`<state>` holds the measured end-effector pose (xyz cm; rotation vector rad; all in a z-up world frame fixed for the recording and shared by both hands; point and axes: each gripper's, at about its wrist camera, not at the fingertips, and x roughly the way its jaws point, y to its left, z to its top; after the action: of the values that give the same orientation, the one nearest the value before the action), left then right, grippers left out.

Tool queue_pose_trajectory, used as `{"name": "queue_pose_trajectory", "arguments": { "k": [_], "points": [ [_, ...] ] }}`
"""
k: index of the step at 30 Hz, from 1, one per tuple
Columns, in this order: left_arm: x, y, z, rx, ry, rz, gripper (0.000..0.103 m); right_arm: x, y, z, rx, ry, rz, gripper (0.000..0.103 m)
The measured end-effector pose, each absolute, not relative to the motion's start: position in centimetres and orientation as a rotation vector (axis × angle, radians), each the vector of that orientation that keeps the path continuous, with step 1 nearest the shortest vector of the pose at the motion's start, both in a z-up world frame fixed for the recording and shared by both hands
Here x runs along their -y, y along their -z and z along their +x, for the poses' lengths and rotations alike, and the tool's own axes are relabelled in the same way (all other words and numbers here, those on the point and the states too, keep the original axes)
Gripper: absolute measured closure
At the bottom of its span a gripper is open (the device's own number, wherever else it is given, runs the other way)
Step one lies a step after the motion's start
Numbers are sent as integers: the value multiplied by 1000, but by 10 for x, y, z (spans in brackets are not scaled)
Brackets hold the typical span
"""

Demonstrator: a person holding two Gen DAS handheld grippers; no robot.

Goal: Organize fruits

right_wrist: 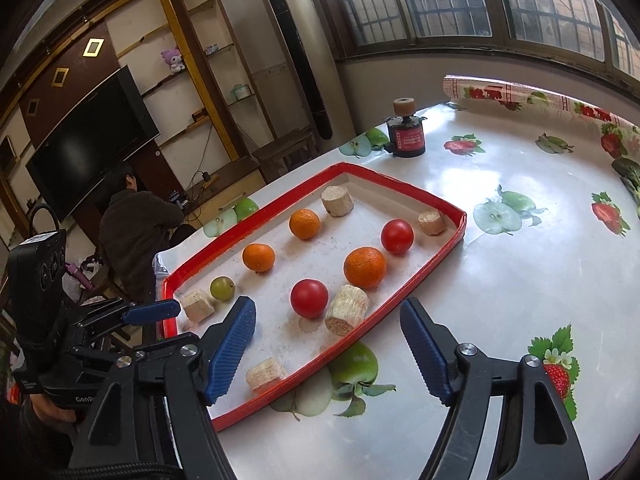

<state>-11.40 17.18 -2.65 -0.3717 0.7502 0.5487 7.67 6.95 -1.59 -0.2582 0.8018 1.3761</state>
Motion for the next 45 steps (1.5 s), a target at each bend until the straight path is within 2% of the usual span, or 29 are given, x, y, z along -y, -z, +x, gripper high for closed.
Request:
{"name": "queue_pose_trajectory", "arguments": {
  "k": [1, 3, 5, 22, 32, 45],
  "points": [
    [-170, 24, -117, -738, -551, -364, 39, -66, 13, 76, -788, -1398, -261, 20],
    [-168, 19, -123, -719, -565, -355, 28, -59, 7, 73, -759, -1443, -271, 17],
    [-166, 15, -129, -699, -570, -347, 24, -53, 1, 69, -728, -1485, -287, 14],
    [-141, 5, -143, -684, -625, -245, 24, -31, -22, 53, -596, -1673, -409, 9],
    [-127, 7, -141, -698, -606, -213, 24, -26, -16, 38, -545, -1680, -521, 9],
    [-109, 3, -129, -688, -530, -181, 24, -18, -6, 36, -562, -1661, -551, 9]
  ]
}}
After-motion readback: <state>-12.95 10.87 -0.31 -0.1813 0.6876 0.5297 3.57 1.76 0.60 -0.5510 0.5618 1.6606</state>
